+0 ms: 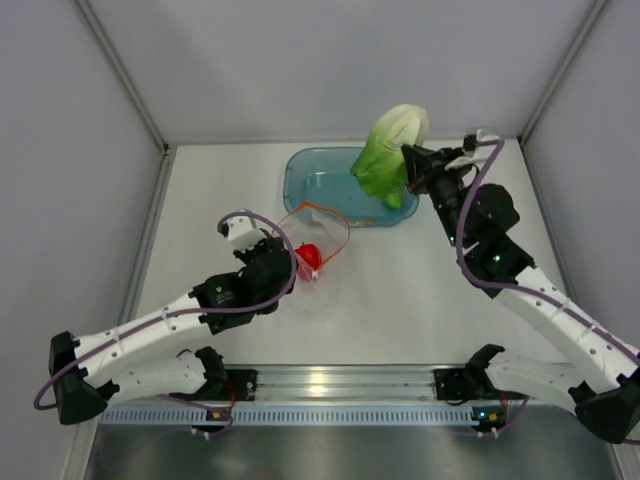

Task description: Open the zip-top bag and remove the fake food

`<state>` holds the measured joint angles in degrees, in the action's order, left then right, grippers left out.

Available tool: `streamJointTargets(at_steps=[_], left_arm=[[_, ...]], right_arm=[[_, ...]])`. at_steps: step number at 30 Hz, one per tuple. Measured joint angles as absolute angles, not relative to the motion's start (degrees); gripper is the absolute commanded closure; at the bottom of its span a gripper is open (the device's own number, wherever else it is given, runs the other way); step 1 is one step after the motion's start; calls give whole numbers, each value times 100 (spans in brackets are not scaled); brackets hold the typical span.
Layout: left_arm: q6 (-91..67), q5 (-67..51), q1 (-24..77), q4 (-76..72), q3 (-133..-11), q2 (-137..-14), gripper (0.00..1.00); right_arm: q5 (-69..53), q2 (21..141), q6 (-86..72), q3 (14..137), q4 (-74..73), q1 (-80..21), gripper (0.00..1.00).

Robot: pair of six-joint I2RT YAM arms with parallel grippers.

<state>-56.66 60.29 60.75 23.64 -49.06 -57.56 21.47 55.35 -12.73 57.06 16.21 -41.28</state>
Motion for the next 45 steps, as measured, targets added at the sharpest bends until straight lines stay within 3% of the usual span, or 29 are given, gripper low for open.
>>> streamJointTargets(at_steps=[9,20,35,37,38,39,41,42,45], left_arm=[[-5015,5605,5769,2375,-4871,-5072,100],[-4167,5013,5730,2569,-4963,-4945,100],[-3920,4582,5714,2617,-5006,-4753,100],[-3918,4574,5714,2620,-5011,-4762,100],[-3918,4556,5714,2626,-5028,-4781,100],[-3918,4534,5712,2626,-5048,-4797,100],[-3922,4491,5712,2624,-5078,-4829,100],[-3922,4462,5712,2624,-5085,-4840,100],[-3931,4410,5712,2624,-5092,-4871,100]], right_arm=[[1256,7341,-1321,6886,718,-3140,100],[908,9629,-1083,8451,-392,-3024,100],[617,11730,-805,10235,-1944,-3024,100],[596,11942,-808,10425,-2108,-3024,93],[580,12022,-814,10490,-2145,-3022,85],[569,12075,-832,10530,-2180,-3024,69],[539,12116,-875,10547,-2231,-3024,57],[519,12119,-895,10547,-2276,-3024,45],[493,12119,-913,10569,-2346,-3024,43]])
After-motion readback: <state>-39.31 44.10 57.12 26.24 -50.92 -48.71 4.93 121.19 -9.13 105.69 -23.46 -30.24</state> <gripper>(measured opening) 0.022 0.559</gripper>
